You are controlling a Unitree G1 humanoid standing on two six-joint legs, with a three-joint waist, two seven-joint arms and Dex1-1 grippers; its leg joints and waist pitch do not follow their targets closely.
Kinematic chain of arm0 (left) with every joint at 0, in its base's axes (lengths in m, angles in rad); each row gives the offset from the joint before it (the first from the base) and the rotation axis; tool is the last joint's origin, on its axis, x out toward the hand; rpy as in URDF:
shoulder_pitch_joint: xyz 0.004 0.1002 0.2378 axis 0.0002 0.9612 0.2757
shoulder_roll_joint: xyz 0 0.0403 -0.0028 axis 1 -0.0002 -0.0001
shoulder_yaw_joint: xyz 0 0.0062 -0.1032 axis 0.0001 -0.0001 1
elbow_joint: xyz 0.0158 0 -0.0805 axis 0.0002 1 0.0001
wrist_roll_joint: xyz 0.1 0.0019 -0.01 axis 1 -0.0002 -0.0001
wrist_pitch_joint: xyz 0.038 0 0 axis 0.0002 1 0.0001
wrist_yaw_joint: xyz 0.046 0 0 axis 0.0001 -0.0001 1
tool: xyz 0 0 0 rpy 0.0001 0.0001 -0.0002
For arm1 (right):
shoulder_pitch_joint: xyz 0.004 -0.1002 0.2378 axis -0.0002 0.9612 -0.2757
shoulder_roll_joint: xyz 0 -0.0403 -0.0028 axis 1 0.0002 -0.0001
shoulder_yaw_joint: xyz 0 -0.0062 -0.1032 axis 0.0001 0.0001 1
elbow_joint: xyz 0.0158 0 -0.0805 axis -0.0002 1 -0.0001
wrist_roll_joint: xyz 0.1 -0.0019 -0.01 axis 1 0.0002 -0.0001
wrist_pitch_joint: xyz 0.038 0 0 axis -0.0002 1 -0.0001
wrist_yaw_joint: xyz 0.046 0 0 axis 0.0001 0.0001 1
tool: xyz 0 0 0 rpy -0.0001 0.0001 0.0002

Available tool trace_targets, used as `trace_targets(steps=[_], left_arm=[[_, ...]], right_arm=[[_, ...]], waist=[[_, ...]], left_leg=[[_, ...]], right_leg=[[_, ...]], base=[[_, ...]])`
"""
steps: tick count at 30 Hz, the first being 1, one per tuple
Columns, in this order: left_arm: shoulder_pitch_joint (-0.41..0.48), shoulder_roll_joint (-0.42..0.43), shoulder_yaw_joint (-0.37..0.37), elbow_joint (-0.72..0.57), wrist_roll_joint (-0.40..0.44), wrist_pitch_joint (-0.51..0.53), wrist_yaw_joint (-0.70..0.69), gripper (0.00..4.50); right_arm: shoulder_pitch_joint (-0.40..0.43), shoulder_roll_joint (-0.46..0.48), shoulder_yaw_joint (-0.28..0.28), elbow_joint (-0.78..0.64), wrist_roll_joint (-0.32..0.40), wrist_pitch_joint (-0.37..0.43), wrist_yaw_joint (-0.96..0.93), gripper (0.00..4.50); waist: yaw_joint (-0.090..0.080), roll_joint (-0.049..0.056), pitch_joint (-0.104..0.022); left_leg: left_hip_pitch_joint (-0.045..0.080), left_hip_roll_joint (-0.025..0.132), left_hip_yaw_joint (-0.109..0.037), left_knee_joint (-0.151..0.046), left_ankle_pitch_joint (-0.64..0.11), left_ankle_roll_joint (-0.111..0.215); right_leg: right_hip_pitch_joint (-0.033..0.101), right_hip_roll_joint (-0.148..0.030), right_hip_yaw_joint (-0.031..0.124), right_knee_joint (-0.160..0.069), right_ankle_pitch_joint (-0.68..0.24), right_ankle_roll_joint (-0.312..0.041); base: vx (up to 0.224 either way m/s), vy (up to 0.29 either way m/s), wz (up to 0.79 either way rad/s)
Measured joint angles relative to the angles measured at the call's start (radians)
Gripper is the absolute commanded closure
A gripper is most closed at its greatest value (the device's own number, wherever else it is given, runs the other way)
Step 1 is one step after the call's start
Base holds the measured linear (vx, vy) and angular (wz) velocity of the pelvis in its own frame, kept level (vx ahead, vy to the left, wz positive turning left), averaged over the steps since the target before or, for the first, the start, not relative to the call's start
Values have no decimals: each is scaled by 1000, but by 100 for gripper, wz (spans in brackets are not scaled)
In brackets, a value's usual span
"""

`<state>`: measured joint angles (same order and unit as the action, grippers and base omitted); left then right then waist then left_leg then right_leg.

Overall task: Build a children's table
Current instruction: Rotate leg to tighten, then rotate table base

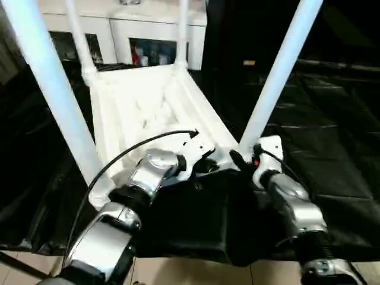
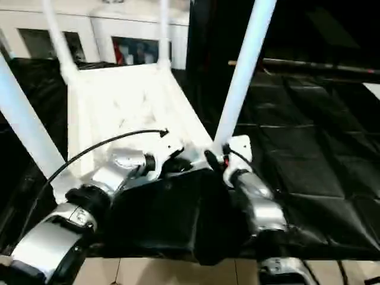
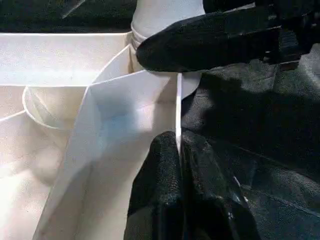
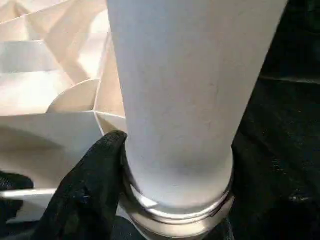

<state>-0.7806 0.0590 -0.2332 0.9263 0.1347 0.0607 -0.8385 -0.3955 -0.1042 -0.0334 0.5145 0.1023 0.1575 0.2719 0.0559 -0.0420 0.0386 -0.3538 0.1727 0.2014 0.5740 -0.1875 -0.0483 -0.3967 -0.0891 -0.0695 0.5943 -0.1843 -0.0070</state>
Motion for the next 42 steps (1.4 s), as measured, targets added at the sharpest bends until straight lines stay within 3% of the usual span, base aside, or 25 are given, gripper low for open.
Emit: trace_targets(steps=[1,2,3,9,12,14,16,20,25,32,36,42], left_arm=[[0,1,0,3,2,-9,-1,450],[0,2,-1,8,5,-26,-2,450],[1,4,-1,12,9,-41,-4,450],[18,6,-1,3,4,-98,-34,450],[66,9,27,-62,-63,-120,-76,391],[83,16,29,-131,-92,-135,-100,385],[80,28,30,-162,-100,-139,-107,356],[133,140,72,-356,-108,-85,-112,322],[196,195,120,-467,-143,-34,-122,278],[336,305,215,-690,-297,127,-219,213],[458,347,217,-805,-373,241,-263,192],[532,381,220,-902,-417,372,-266,132]], right_arm=[[1,6,-1,0,0,-8,-9,178],[2,11,-2,1,1,-15,-13,122],[3,13,-5,1,1,-19,-14,108],[14,21,-16,-5,9,-38,-23,68],[71,-10,-12,-80,12,-45,9,67],[92,-40,-8,-113,13,-55,42,67],[92,-45,-8,-122,13,-55,51,67],[191,-118,4,-218,24,-63,151,67],[224,-156,5,-282,40,-59,210,67],[292,-283,-20,-405,126,-30,379,67],[337,-372,-11,-467,157,-9,505,67],[354,-401,28,-536,221,62,608,67]], waist=[[0,0,0],[0,1,0],[0,1,0],[8,2,1],[22,0,5],[33,-7,10],[31,-7,11],[27,-1,15],[28,2,17],[16,3,17],[14,4,17],[7,4,17]], left_leg=[[0,0,0,0,0,0],[0,0,0,0,0,0],[-1,0,0,0,0,0],[-4,0,0,-1,0,0],[-9,0,0,-1,0,2],[-14,1,0,0,2,5],[-14,1,0,1,1,7],[-14,1,0,1,0,7],[-13,1,0,2,-2,3],[-13,3,0,2,-2,3],[-11,3,0,3,-2,3],[-10,3,-1,7,-2,2]], right_leg=[[0,0,0,0,0,0],[-1,0,0,0,0,0],[-2,0,0,0,0,0],[-3,0,0,0,2,-3],[-7,0,-1,0,1,-2],[-12,0,-2,1,2,-3],[-12,0,-1,1,2,-3],[-12,0,-1,0,1,-3],[-11,0,-1,1,2,-5],[-11,2,-1,2,3,-5],[-9,2,0,1,3,-5],[-6,2,0,2,3,-6]], base=[[0,0,0],[0,0,0],[0,0,0],[0,0,0],[0,0,0],[0,0,0],[0,0,0],[0,0,0],[0,0,0],[0,0,0],[0,0,0],[0,0,0]])
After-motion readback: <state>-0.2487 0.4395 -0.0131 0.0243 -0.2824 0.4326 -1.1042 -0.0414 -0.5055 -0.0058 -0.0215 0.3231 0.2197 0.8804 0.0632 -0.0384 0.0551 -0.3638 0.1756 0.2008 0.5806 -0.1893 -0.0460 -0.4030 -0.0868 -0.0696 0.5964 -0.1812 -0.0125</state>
